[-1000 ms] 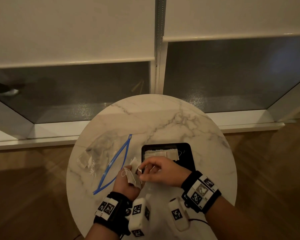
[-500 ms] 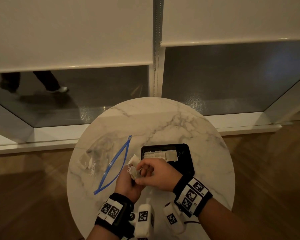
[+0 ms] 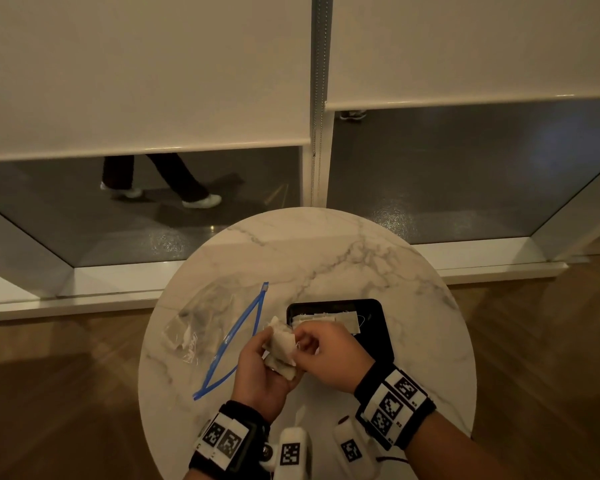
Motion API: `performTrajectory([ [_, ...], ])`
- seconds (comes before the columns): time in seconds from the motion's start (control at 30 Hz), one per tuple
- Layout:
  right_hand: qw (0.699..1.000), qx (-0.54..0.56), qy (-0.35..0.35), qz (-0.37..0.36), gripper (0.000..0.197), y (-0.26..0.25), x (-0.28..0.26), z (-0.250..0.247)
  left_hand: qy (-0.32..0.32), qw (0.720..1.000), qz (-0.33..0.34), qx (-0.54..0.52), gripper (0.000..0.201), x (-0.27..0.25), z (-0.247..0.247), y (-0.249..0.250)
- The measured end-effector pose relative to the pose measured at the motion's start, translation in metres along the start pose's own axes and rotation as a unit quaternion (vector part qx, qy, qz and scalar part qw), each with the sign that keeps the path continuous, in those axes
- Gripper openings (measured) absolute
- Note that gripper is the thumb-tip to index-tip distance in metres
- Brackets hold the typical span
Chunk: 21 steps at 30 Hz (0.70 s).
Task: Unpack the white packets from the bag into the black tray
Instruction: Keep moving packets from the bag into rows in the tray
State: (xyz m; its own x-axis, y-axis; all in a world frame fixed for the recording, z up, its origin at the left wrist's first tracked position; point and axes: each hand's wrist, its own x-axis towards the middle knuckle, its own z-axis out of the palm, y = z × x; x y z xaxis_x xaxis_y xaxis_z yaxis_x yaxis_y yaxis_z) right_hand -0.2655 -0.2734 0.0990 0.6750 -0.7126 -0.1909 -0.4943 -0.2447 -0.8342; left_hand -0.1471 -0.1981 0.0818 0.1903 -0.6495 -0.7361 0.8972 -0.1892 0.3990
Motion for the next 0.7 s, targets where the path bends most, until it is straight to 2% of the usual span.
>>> performTrajectory([
  [0.1, 1.0, 0.022, 0.011, 0.015, 0.014, 0.004, -0.002, -0.001, -0.01, 1.0, 0.003, 0.004, 0.022, -0.003, 0.001, -0.002],
  [0.23, 0.996, 0.05, 0.049, 0.046, 0.003, 0.01, -0.004, -0.002, -0.033, 0.998, 0.011, 0.043, 0.025, -0.004, 0.001, -0.007],
  [0.4, 0.991, 0.092, 0.058, 0.08, 0.01, 0.015, -0.008, -0.009, -0.058, 0.992, 0.034, 0.104, 0.029, -0.003, 0.0, -0.012],
  [0.5, 0.988, 0.118, 0.044, 0.089, 0.01, 0.019, -0.01, -0.015, -0.055, 0.989, 0.051, 0.131, 0.031, -0.002, -0.001, -0.013],
  [0.6, 0.983, 0.146, 0.056, 0.098, 0.011, 0.023, -0.011, -0.022, -0.042, 0.987, 0.063, 0.144, 0.037, 0.002, -0.004, -0.012],
  [0.7, 0.972, 0.192, 0.069, 0.115, 0.01, 0.029, -0.012, -0.031, -0.017, 0.989, 0.063, 0.129, 0.034, 0.004, -0.008, -0.009],
])
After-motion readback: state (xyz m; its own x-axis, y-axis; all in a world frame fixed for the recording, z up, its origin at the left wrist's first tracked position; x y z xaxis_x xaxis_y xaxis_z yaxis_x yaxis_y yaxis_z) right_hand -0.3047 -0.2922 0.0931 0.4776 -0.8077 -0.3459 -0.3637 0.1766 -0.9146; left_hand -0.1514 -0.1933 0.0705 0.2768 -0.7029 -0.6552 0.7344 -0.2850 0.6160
